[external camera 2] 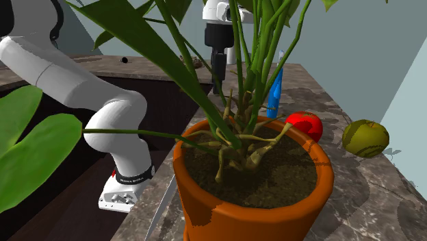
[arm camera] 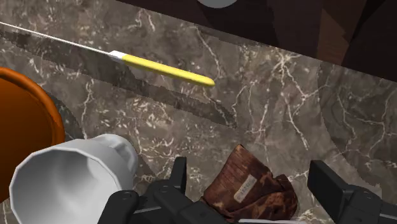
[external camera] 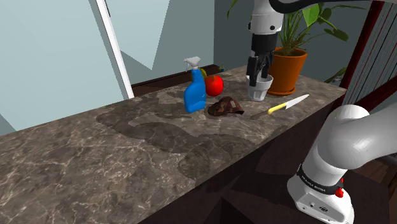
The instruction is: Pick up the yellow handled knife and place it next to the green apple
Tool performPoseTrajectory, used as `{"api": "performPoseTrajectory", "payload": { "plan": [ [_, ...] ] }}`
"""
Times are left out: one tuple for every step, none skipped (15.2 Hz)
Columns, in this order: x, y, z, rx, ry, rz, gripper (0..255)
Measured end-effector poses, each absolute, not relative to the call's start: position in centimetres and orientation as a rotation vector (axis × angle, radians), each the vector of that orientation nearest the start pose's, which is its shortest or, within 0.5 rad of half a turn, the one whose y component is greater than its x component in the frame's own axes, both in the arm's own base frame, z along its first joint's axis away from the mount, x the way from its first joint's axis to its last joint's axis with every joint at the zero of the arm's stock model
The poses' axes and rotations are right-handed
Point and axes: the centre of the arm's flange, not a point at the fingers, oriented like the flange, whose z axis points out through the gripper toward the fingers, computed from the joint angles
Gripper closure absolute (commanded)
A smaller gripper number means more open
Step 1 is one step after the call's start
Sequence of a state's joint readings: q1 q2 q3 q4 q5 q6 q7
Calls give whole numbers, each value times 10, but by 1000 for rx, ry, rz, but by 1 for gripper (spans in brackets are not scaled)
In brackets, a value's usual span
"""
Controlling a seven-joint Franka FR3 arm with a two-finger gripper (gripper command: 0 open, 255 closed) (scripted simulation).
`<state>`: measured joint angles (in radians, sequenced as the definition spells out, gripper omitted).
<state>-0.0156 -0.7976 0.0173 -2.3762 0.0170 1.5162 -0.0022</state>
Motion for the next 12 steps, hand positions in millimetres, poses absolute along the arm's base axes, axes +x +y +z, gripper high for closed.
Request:
{"api": "performPoseTrajectory", "payload": {
  "plan": [
    [297, 4, 580, -3135, 2, 98, 0],
    [293, 1, 577, -3135, -45, 95, 0],
    [284, -4, 572, -3133, -127, 90, 0],
    [275, -10, 568, -3127, -225, 84, 0],
    [264, -14, 562, -3117, -334, 78, 0],
    [255, -22, 557, -3103, -441, 71, 0],
    [246, -28, 553, -3085, -554, 64, 0],
    [238, -38, 548, -3062, -664, 56, 0],
    [231, -49, 540, -3035, -775, 49, 0],
    [219, -60, 538, -3005, -886, 41, 0],
    [213, -70, 531, -2969, -997, 34, 0],
    [208, -80, 524, -2930, -1106, 27, 0]
  ]
}}
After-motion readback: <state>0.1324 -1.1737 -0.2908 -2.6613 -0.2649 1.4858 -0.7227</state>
